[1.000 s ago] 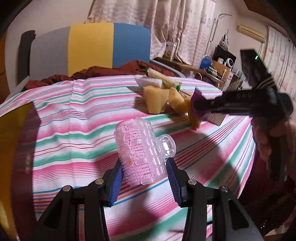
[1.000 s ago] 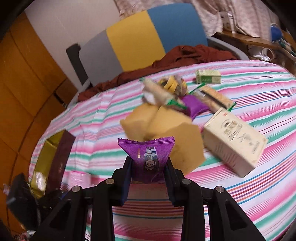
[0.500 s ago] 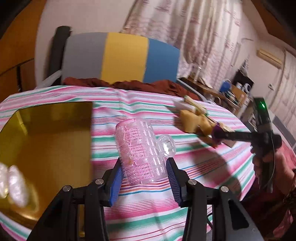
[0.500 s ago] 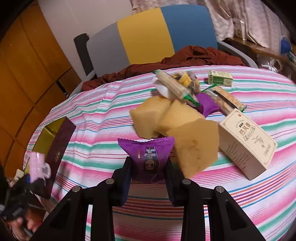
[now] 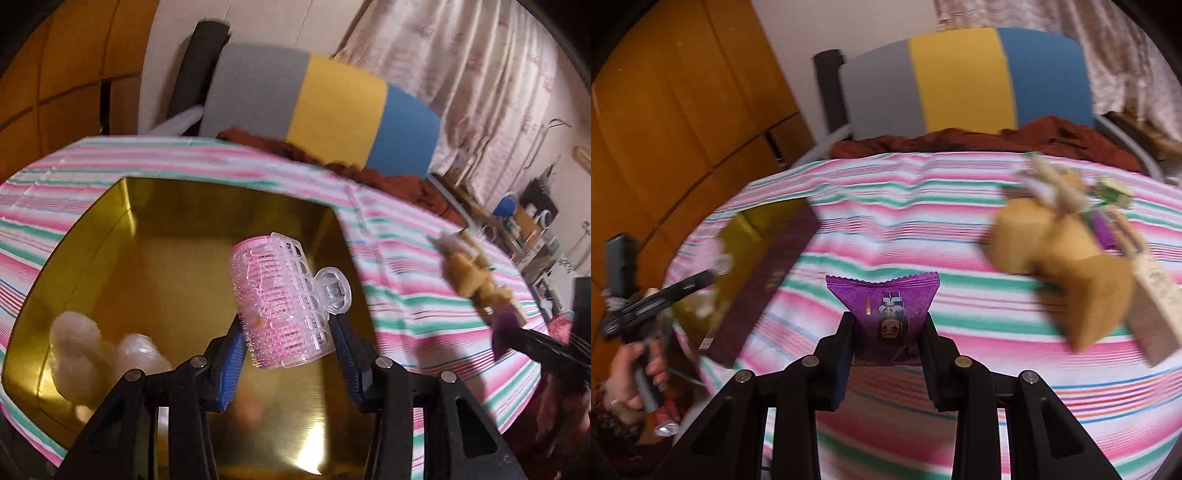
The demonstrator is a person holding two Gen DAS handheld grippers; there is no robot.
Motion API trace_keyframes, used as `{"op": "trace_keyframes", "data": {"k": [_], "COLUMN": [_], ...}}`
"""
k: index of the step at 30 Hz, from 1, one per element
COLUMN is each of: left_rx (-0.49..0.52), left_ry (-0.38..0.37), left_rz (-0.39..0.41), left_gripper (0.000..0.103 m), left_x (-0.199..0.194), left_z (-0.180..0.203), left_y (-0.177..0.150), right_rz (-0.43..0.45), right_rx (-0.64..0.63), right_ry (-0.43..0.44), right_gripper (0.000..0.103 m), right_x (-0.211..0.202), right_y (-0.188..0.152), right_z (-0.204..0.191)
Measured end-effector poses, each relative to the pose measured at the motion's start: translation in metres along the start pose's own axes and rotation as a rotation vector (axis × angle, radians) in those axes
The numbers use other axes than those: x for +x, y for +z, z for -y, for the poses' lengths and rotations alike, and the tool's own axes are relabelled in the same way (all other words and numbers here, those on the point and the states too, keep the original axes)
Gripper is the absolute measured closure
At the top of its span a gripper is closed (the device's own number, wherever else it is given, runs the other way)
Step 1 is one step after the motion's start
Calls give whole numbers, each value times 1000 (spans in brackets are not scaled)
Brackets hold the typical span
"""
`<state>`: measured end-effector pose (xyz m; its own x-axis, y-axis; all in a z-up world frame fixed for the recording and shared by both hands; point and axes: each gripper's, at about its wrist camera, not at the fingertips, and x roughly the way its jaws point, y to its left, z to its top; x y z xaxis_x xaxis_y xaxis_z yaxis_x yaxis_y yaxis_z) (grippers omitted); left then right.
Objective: Organize objects
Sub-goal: 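Carry the pink roller and purple packet into the gold tray and release both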
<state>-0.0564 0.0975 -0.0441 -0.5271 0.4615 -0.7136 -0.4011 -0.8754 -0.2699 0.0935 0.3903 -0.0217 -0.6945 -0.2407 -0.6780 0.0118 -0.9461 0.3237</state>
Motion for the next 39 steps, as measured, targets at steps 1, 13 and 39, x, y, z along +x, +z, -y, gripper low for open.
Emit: {"op": "trace_keyframes", "data": {"k": [1,13,39], "left_rx": [-12,-70,-325], "left_ry": [7,18,56], "left_rz": [-9,-75,262], "left_gripper": [57,55,45], "left_x": [3,27,-91], "left_z": [-4,-26,-78], "left_y": [1,4,47], "right_rz": [-2,-52,-166], "right_rx": [-6,-164,-166], "right_ry": [26,216,206], "right_gripper": [69,69,50], "right_x": [4,52,123], "right_y": [0,-7,-13], "right_z": [-13,-148,-207]}}
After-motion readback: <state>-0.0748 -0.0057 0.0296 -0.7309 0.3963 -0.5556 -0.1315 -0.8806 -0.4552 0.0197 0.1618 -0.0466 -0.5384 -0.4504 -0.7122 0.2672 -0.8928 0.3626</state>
